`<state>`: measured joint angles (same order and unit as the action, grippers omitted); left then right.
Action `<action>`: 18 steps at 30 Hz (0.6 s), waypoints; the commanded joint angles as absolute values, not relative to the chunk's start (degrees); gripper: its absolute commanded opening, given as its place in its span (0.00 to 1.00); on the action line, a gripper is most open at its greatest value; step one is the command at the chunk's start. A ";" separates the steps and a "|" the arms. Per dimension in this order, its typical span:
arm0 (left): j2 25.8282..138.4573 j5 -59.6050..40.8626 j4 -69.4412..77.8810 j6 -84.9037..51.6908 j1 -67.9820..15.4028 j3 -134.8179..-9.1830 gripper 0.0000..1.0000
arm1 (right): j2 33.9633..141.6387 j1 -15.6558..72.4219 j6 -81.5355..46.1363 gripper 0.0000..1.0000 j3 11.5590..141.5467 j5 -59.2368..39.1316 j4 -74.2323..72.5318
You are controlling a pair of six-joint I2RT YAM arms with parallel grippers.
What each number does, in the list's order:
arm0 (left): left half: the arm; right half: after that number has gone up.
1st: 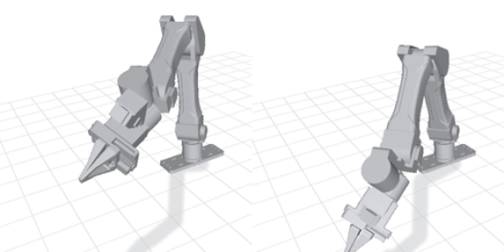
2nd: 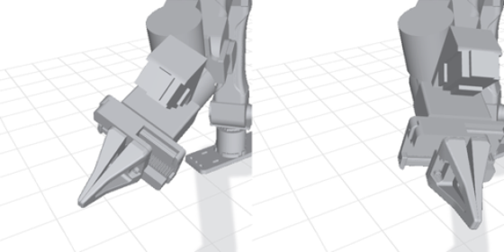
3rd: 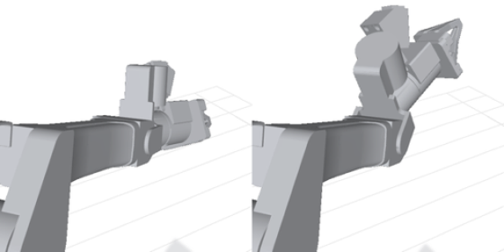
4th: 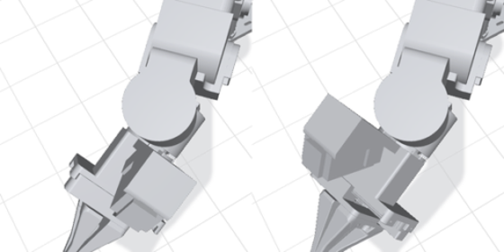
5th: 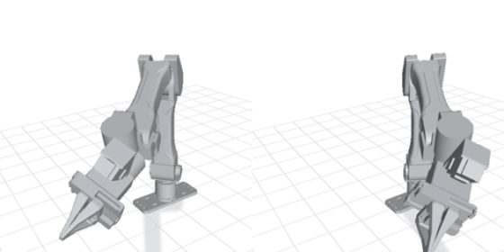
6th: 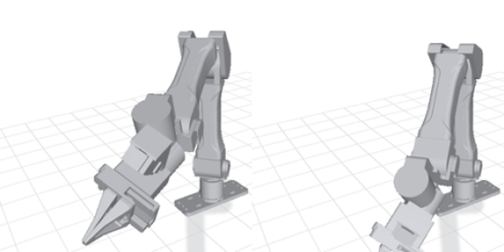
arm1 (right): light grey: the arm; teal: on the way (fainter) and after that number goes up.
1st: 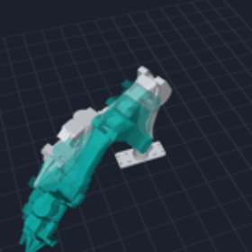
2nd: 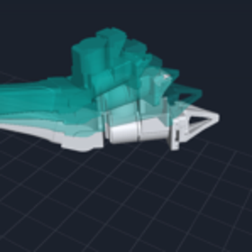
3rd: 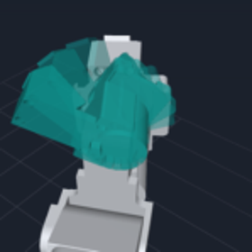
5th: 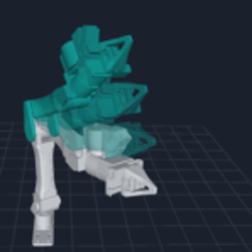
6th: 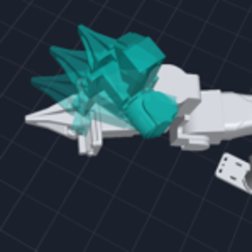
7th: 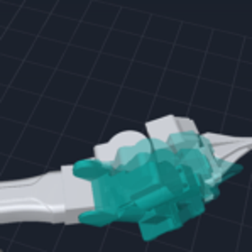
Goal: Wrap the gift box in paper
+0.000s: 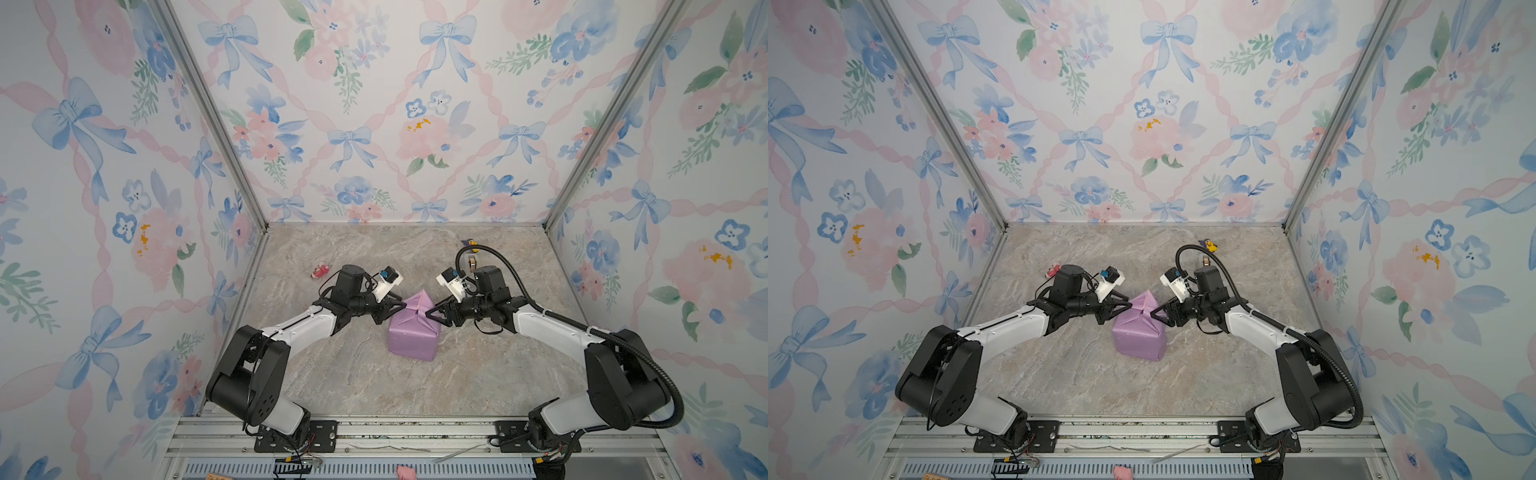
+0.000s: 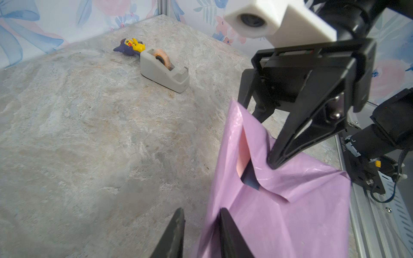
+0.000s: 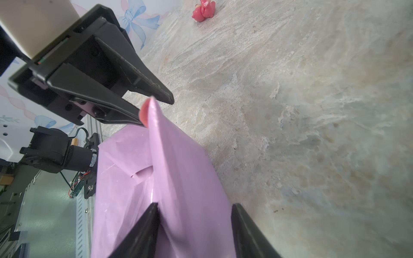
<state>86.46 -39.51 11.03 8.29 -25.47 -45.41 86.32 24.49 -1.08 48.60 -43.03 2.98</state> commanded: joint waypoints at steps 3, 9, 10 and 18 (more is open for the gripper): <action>87.18 -42.93 10.48 8.16 -25.72 -45.01 0.31 | 90.68 25.28 7.16 0.47 51.87 -44.50 11.98; 86.87 -43.51 9.86 8.22 -25.99 -44.66 0.31 | 91.32 25.26 13.27 0.34 55.90 -47.38 16.68; 87.00 -43.61 9.60 8.26 -25.93 -44.78 0.31 | 91.40 25.31 14.21 0.32 56.42 -47.50 17.46; 86.22 -43.49 8.95 8.98 -26.64 -44.20 0.27 | 92.17 25.05 20.18 0.21 59.62 -47.19 20.52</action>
